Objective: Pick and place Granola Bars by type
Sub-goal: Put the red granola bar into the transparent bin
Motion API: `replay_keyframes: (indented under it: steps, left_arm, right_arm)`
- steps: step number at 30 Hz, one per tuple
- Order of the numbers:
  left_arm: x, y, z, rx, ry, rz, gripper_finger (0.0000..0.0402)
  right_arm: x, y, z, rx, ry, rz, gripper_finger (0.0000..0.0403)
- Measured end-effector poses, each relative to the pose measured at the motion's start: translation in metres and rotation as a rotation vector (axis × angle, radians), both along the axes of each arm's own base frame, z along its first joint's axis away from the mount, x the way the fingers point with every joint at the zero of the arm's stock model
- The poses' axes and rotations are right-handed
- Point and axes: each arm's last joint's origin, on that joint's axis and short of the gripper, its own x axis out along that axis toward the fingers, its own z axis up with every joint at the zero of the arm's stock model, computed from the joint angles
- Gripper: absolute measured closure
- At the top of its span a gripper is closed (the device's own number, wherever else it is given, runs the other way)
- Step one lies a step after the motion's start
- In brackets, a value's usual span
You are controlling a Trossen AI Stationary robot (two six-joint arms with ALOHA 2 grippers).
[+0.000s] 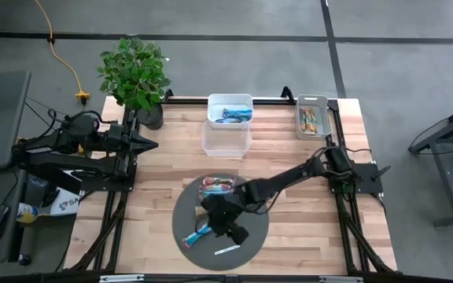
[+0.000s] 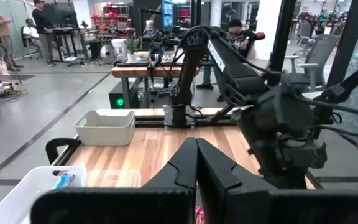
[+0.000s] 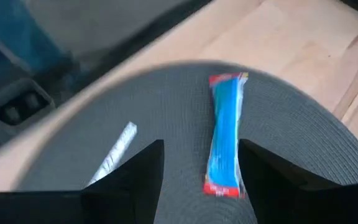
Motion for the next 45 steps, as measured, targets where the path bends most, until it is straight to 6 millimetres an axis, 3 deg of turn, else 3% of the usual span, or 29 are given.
replay_keyframes:
  steps: [5, 10, 15, 26, 45]
  left_arm:
    - [0.000, 0.000, 0.000, 0.000, -0.001, 0.000, 0.0401]
    - [0.000, 0.000, 0.000, 0.000, -0.001, 0.000, 0.0401]
    - [0.000, 0.000, 0.000, 0.000, 0.000, 0.000, 0.0401]
    - [0.000, 0.000, 0.000, 0.000, -0.001, 0.000, 0.0401]
    - [0.000, 0.000, 0.000, 0.000, -0.001, 0.000, 0.0401]
  right_arm:
    - [-0.007, 0.011, -0.016, -0.108, -0.081, -0.023, 0.0213]
    - [-0.010, 0.017, -0.026, -0.108, -0.135, -0.080, 0.0213]
    - [-0.009, 0.019, -0.026, -0.097, -0.158, -0.098, 0.0213]
    - [0.001, 0.009, -0.026, -0.038, -0.196, -0.176, 0.0213]
    - [0.009, 0.006, -0.070, 0.005, -0.088, -0.204, 0.0213]
